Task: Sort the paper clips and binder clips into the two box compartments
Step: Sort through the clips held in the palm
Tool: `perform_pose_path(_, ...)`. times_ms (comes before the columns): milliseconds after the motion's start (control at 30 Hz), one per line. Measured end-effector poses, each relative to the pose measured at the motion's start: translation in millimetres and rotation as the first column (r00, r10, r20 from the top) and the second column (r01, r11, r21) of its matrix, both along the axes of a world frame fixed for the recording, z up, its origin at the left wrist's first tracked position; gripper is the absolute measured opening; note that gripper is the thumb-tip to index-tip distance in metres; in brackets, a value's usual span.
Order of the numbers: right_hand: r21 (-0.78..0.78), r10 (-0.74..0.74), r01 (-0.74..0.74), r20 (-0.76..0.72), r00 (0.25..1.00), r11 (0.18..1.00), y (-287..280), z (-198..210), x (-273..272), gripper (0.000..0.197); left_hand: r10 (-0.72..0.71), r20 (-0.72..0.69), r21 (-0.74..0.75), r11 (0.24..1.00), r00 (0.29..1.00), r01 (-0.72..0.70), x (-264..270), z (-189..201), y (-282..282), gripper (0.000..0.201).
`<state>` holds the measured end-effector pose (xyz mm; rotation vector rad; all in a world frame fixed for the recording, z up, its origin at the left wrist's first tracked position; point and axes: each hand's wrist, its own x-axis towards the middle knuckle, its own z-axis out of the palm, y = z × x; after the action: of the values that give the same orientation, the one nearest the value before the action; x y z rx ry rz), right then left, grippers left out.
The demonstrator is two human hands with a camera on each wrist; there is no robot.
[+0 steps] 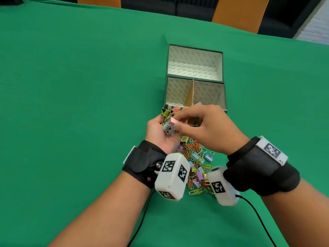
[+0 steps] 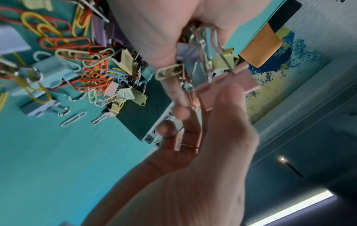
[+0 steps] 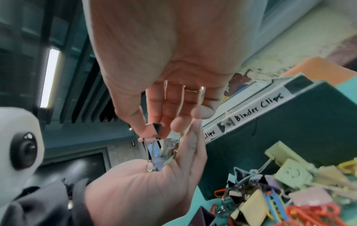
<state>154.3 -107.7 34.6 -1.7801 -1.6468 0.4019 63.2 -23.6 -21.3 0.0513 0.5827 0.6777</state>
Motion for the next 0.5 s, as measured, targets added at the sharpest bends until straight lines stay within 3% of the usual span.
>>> perform_pose_path(200, -0.030, -0.091, 0.085, -0.290, 0.953, 0.996, 0.6, -2.7, 3.8, 0.016, -0.020, -0.014, 0.083, 0.996, 1.000, 0.021, -1.6, 2.8, -0.4, 0.041)
perform_pose_path(400, 0.024, -0.078, 0.093, -0.359, 0.930, 0.995, -1.9, 6.5, 6.3, 0.016, -0.009, 0.052, 0.063, 0.998, 0.999, 0.006, -1.2, -1.4, 0.2, 0.038)
perform_pose_path(500, 0.162, -0.163, 0.235, -0.365, 0.917, 0.958, 1.2, 17.0, 23.0, 0.014, -0.028, 0.136, 0.062, 0.998, 0.990, 0.019, -2.7, -1.3, 0.1, 0.040)
